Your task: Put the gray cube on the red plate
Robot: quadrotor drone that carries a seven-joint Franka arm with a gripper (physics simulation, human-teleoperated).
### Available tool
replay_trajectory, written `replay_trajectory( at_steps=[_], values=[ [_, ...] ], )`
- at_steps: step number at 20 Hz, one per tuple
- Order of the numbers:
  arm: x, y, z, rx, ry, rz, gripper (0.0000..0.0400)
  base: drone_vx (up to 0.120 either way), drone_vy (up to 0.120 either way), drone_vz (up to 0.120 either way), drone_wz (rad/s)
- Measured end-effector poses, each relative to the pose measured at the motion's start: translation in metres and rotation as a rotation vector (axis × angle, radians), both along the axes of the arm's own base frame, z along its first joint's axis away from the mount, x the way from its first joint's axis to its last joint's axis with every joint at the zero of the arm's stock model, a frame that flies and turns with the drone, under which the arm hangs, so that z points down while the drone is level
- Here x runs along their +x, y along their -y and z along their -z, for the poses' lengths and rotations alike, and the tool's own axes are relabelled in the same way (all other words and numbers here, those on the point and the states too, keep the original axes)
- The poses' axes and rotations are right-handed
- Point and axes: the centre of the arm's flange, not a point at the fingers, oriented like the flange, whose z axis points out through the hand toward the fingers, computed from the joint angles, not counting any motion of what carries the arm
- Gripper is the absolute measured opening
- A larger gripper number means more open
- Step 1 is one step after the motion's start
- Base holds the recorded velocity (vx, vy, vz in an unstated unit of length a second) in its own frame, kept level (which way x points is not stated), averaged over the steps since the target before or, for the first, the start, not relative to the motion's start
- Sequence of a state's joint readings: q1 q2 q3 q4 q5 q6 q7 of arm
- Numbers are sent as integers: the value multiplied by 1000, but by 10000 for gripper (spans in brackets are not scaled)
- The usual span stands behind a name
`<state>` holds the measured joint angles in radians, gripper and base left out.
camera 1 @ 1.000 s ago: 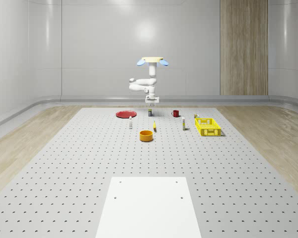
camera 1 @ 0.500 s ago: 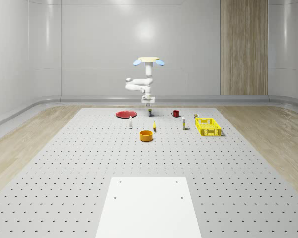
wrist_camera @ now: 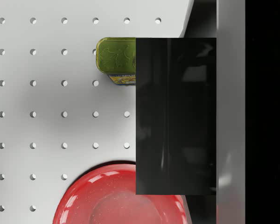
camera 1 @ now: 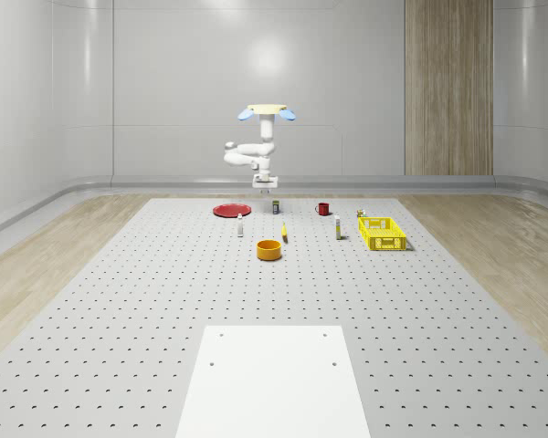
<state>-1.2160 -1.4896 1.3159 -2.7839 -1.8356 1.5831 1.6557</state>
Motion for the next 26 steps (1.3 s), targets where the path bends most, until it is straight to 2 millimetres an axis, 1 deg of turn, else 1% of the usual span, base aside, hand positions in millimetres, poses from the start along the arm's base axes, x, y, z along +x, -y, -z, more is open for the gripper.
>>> replay_trajectory(
  at_steps=[5, 8, 12, 18, 20, 24, 26],
  values=[
    [0, 0, 0, 0, 0, 0, 251, -120, -120, 0, 0],
    [0, 0, 0, 0, 0, 0, 251, 0, -120, 0, 0],
    [0, 0, 0, 0, 0, 0, 251, -100, -120, 0, 0],
    [0, 0, 0, 0, 0, 0, 251, 0, -120, -120, 0],
    [0, 0, 0, 0, 0, 0, 251, 0, -120, -20, 0],
    [0, 0, 0, 0, 0, 0, 251, 0, -120, -110, 0],
    [0, 0, 0, 0, 0, 0, 250, 0, -120, -20, 0]
  ],
)
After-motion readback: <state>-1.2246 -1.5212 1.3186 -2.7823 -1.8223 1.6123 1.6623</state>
